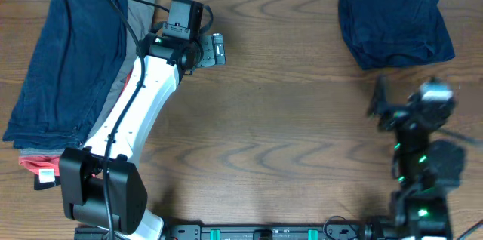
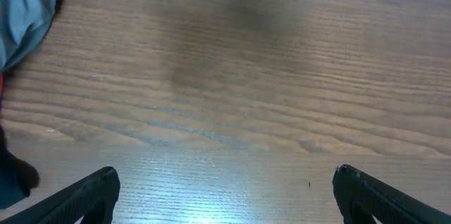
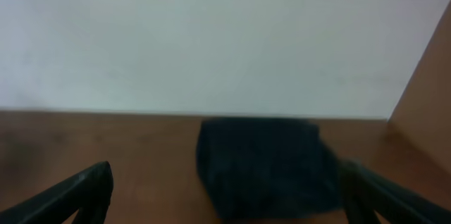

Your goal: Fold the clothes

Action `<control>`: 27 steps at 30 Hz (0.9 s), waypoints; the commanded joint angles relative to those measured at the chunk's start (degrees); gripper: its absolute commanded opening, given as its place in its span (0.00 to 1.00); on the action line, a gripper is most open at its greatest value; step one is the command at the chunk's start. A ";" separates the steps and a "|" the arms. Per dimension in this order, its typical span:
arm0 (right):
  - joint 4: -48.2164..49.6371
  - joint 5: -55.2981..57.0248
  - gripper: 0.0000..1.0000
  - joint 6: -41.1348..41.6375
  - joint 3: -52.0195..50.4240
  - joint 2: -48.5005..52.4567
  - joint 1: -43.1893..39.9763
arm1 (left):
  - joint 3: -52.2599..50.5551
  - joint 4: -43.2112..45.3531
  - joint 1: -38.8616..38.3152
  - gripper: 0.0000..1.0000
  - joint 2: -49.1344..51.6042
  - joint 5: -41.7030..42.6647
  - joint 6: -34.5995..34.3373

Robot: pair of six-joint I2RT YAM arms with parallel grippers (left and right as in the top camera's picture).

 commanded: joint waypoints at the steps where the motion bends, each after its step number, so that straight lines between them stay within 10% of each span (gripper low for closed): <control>1: 1.16 2.21 0.99 1.97 -7.34 -7.02 1.79 | -0.44 -0.26 0.13 0.98 0.46 -0.68 0.55; 27: -10.01 -3.32 0.99 4.83 -21.35 -28.52 1.68 | -0.44 -0.26 0.13 0.98 0.46 -0.68 0.57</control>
